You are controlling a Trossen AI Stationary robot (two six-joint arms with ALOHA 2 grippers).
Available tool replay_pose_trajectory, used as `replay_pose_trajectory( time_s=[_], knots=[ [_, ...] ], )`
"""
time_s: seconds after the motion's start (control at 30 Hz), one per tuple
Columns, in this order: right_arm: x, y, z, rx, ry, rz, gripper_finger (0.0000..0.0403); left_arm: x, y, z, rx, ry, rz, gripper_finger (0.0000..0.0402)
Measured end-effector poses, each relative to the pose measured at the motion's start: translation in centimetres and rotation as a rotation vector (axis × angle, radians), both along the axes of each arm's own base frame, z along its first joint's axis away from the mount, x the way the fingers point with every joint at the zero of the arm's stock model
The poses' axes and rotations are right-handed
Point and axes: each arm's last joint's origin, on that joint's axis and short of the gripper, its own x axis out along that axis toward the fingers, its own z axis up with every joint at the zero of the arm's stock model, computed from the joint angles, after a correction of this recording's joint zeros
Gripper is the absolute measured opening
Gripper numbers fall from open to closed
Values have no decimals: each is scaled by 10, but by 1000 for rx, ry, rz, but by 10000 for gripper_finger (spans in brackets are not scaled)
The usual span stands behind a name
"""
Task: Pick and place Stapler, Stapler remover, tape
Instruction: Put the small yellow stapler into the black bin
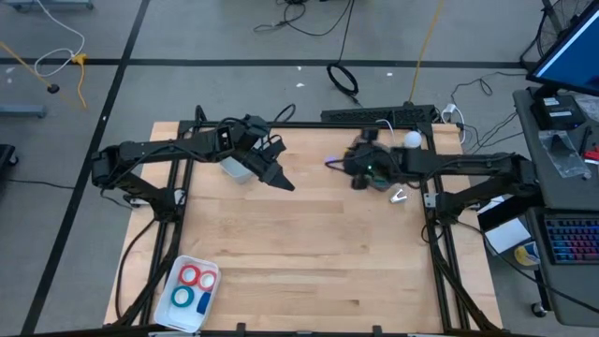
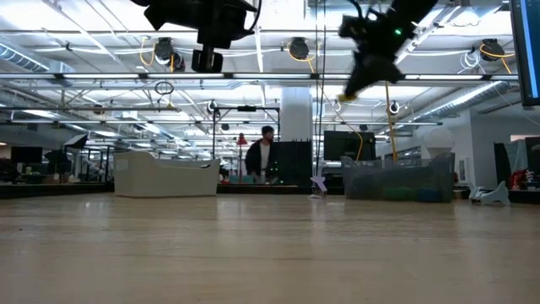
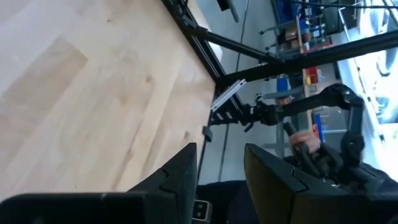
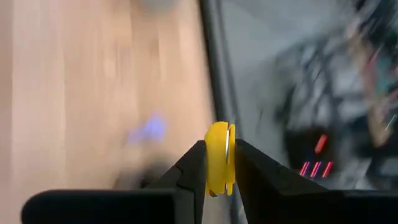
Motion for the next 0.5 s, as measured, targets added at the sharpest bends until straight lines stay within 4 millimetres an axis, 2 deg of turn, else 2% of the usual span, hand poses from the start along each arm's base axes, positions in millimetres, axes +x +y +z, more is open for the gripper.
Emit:
replay_pose_trajectory(
  time_s=[0.13, 0.27, 0.5],
  knots=[
    [-23, -9, -12, 180, 117, -121, 67, 0, 2, 0, 21, -3, 19, 131],
    [-36, -18, -21, 375, 163, -179, 66, -1, 5, 1, 23, -8, 31, 131],
    [-51, -30, -49, 500, 223, -258, 66, -1, 7, 1, 39, -16, 31, 131]
  ],
)
